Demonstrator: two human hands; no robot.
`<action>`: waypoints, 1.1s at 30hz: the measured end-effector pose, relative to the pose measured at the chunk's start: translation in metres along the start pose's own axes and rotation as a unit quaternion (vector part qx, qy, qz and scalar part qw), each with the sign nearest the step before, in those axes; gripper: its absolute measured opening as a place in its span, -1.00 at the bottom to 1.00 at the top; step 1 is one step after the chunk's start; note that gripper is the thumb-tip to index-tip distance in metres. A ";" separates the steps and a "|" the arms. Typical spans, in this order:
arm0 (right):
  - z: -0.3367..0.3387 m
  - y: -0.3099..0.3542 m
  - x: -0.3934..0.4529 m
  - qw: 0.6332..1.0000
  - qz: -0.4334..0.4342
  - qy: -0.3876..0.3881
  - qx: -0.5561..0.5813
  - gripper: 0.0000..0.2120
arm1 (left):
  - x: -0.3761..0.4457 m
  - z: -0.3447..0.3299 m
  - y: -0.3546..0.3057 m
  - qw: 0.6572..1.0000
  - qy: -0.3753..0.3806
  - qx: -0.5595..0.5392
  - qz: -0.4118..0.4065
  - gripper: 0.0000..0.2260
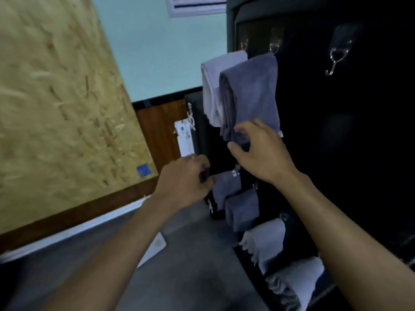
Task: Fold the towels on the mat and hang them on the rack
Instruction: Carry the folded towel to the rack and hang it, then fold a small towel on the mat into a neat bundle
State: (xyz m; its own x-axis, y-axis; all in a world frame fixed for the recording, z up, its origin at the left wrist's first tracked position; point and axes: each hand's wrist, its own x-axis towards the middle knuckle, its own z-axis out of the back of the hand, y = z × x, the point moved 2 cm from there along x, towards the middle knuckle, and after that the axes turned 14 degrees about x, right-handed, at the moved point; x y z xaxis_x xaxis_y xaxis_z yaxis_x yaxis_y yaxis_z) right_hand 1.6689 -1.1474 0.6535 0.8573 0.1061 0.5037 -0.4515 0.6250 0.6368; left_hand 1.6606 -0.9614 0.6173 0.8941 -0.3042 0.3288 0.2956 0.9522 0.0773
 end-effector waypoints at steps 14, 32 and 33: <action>-0.061 0.015 -0.164 0.943 0.054 0.322 0.060 -0.61 | -0.262 0.000 -0.100 0.939 0.190 0.038 0.284 -0.66; -0.015 0.081 -0.464 0.809 0.197 0.554 0.001 -0.62 | -0.569 0.055 -0.317 0.844 0.230 0.019 0.484 -0.67; -0.013 0.085 -0.481 0.798 0.209 0.565 0.006 -0.62 | -0.584 0.059 -0.331 0.834 0.233 0.019 0.499 -0.67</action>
State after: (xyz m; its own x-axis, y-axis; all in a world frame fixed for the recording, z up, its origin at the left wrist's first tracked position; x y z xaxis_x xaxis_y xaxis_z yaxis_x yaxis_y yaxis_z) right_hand 1.2216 -1.1355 0.4576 0.3042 0.9374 -0.1695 -0.7526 0.3455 0.5605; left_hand 1.0207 -1.0972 0.4548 0.7248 0.6714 -0.1544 -0.6776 0.7353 0.0165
